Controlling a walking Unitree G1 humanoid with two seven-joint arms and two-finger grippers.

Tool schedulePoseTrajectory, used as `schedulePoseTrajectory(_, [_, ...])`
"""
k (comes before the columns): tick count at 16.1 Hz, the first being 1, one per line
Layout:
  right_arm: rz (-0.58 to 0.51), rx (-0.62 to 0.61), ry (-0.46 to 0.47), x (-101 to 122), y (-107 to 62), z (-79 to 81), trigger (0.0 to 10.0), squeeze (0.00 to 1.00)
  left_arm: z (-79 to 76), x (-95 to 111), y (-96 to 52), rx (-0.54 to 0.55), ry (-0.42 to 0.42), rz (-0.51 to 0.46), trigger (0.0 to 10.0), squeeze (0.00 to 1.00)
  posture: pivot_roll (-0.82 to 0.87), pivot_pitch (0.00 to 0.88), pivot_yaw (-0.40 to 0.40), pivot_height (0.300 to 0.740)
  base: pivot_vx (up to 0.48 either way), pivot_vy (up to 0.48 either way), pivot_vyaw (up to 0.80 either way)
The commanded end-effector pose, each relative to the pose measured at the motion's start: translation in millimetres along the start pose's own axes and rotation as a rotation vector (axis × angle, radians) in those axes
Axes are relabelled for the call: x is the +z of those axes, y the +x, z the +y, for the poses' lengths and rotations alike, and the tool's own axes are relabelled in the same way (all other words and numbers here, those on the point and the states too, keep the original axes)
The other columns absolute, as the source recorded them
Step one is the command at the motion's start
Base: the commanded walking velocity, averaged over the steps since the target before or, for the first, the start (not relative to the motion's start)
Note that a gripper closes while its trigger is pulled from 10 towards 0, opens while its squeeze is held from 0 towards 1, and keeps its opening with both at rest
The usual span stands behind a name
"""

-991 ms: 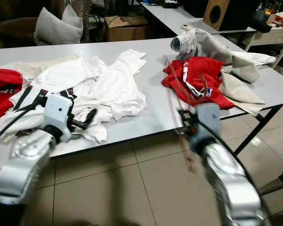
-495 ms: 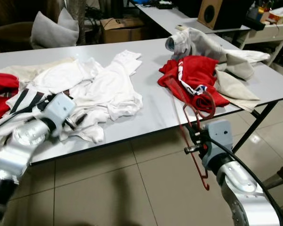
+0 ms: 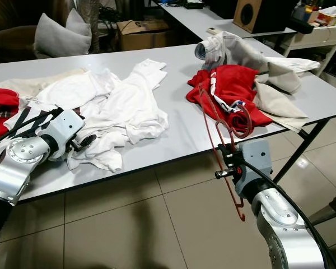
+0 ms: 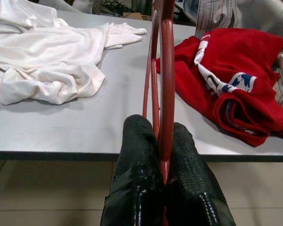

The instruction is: Hang hanger

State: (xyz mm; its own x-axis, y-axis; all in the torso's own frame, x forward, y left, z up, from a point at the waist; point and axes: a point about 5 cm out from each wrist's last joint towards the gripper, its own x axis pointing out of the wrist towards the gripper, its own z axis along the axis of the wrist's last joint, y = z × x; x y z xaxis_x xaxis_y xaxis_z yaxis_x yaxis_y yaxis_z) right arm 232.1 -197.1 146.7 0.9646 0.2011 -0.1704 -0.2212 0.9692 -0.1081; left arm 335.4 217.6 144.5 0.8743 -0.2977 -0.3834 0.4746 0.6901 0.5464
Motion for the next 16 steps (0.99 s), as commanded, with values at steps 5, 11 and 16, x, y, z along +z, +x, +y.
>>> schedulePoseTrajectory(5, [-0.023, 0.013, -0.01, 4.9, 6.8, 4.1, 10.0, 0.0, 9.2, -21.7, 1.1, 0.068, -0.077, 0.115, 0.0, 0.0, -0.19, 0.0, 0.014, 0.74, 0.0, 0.0, 0.0])
schedulePoseTrajectory(11, [-0.03, 0.023, -0.011, 6.1, 9.1, 6.4, 10.0, 0.0, 11.2, -23.9, 3.5, 0.093, -0.181, 0.096, 0.0, 0.0, -0.19, 0.0, 0.014, 0.74, 0.0, 0.0, 0.0])
schedulePoseTrajectory(16, [-0.032, 0.04, -0.017, 6.8, 9.4, 6.4, 10.0, 0.0, 10.9, -15.6, 2.3, 0.067, -0.189, 0.054, 0.0, 0.0, -0.18, 0.0, 0.013, 0.74, 0.0, 0.0, 0.0])
